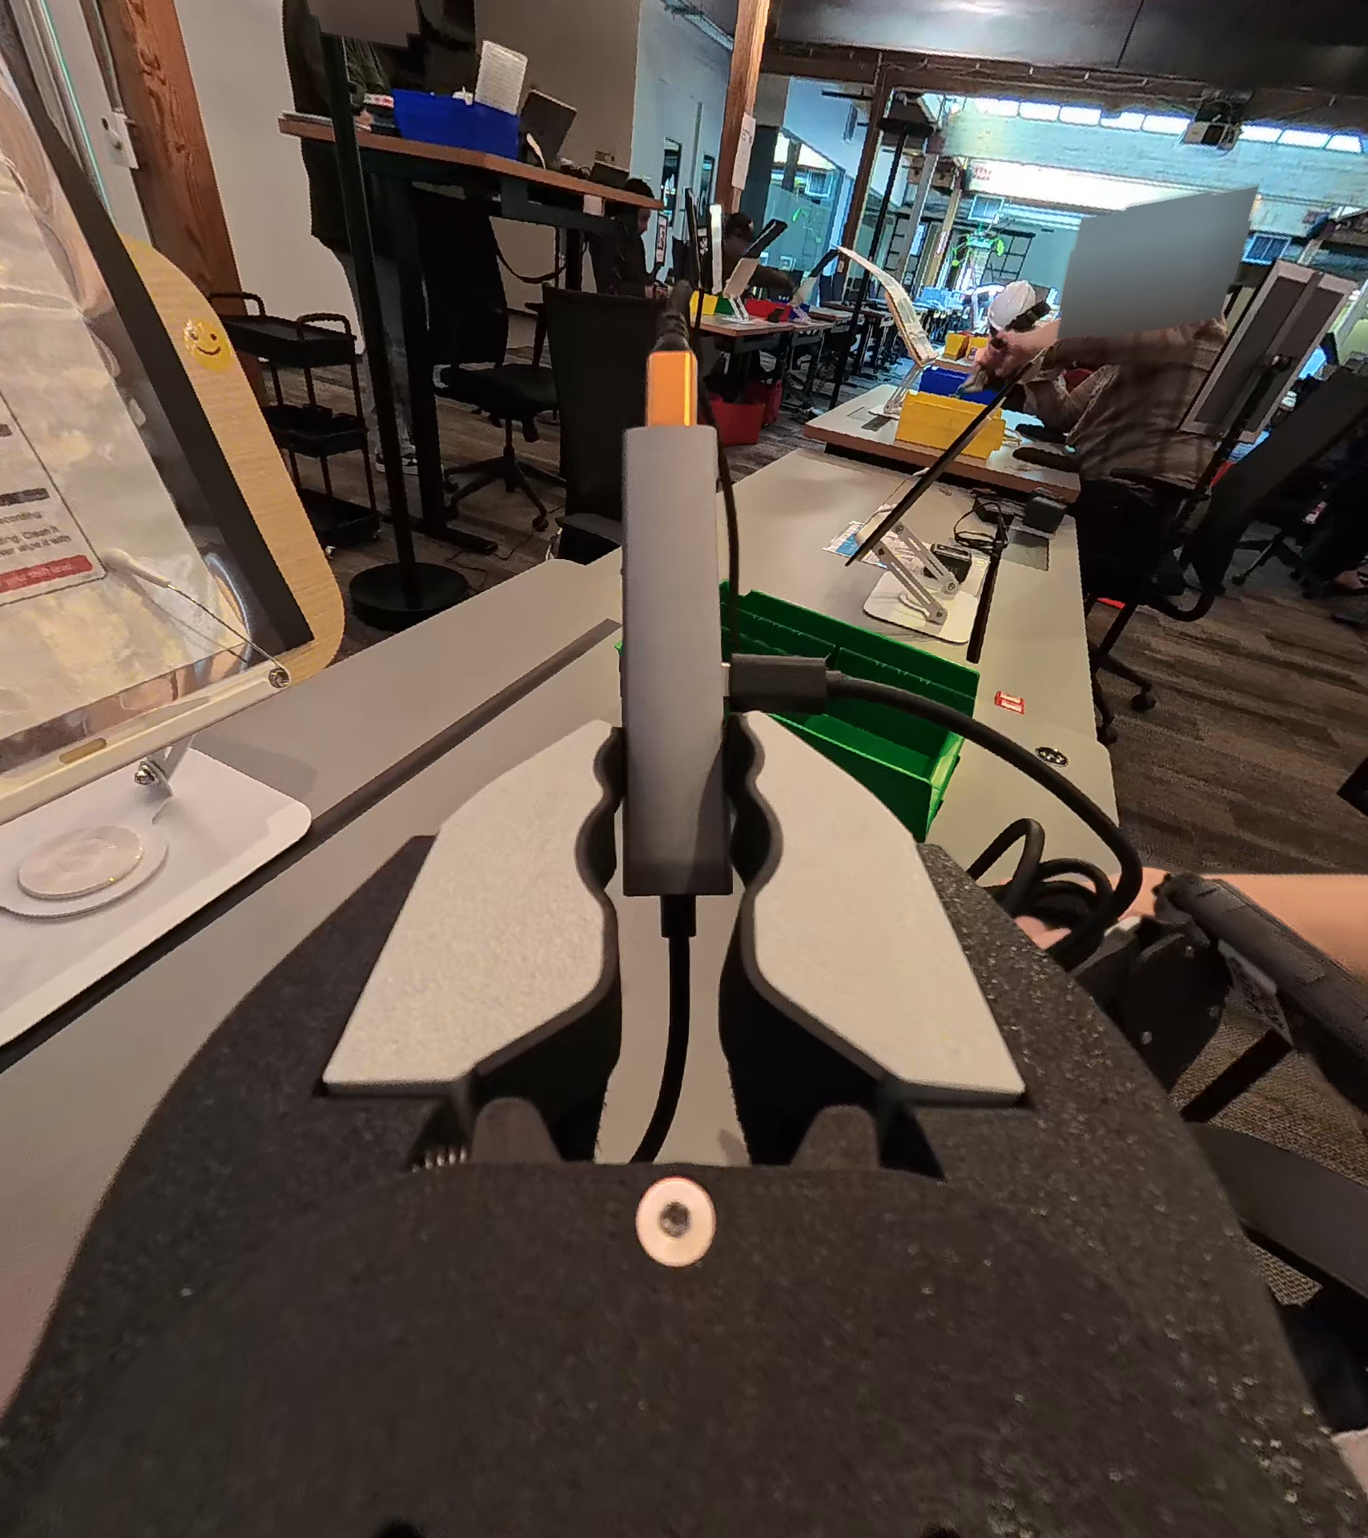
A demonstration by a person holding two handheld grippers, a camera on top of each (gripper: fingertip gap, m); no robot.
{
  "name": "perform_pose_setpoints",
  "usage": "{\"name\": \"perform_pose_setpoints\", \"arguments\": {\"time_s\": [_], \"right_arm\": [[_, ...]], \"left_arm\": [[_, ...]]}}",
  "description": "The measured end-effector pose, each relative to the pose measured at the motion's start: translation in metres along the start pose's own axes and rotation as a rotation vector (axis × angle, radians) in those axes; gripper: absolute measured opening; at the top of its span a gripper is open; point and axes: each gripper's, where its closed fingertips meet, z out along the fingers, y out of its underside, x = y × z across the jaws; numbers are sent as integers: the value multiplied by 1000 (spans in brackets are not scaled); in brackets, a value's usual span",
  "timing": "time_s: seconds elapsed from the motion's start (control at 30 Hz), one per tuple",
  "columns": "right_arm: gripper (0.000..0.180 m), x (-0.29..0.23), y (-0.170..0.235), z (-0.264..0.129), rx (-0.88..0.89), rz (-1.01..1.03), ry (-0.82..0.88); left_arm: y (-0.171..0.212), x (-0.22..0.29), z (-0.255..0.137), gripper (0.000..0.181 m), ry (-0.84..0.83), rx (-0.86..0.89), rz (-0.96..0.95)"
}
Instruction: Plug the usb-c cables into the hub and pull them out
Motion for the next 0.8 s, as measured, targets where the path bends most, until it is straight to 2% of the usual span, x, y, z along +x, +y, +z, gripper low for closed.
{"name": "perform_pose_setpoints", "arguments": {"time_s": [0.13,0.23,0.33,0.5,0.8], "right_arm": [[51,15,4,-6,29,-96,144],[68,6,12,9,30,-91,103],[68,-2,24,22,-16,-179,88],[63,0,42,30,-48,-185,101],[51,-6,38,49,-34,-220,61]], "left_arm": [[2,1,3,22,10,-3,-6],[5,3,7,22,16,-13,-9],[9,3,12,22,12,-29,0],[13,8,19,22,21,-49,19],[15,17,22,22,45,-61,28]]}}
